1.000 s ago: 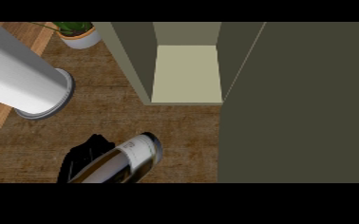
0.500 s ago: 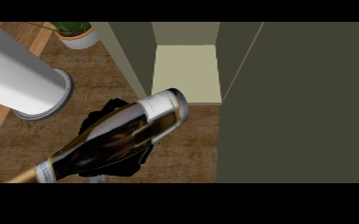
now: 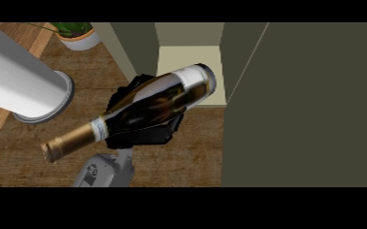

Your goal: Pick up the wine, place it into the cabinet and close the cabinet

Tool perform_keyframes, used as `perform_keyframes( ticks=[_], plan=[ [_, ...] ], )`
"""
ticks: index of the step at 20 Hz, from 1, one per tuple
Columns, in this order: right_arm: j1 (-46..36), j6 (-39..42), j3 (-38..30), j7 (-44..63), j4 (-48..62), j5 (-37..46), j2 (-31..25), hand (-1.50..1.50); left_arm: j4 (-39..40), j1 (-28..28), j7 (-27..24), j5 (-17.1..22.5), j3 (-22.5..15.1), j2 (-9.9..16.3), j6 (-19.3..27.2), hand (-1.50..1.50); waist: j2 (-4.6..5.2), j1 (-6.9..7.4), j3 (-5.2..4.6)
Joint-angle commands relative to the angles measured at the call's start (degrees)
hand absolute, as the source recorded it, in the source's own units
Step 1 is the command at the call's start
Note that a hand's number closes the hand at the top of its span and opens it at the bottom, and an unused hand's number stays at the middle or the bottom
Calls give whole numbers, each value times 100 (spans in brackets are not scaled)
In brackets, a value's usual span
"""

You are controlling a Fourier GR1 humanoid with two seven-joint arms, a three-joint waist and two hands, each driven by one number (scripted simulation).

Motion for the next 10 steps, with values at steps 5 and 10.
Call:
perform_keyframes(
  ticks=[5,10],
  plan=[
    [-14,-41,269,-250,216,409,192,-150,655,-653,181,-315,-557,-1,760,150,-5,17,-1],
    [-28,-50,-131,365,-362,-278,-109,-150,1962,-1268,-750,501,-752,-1,1101,150,4,-36,-3]
  ],
)
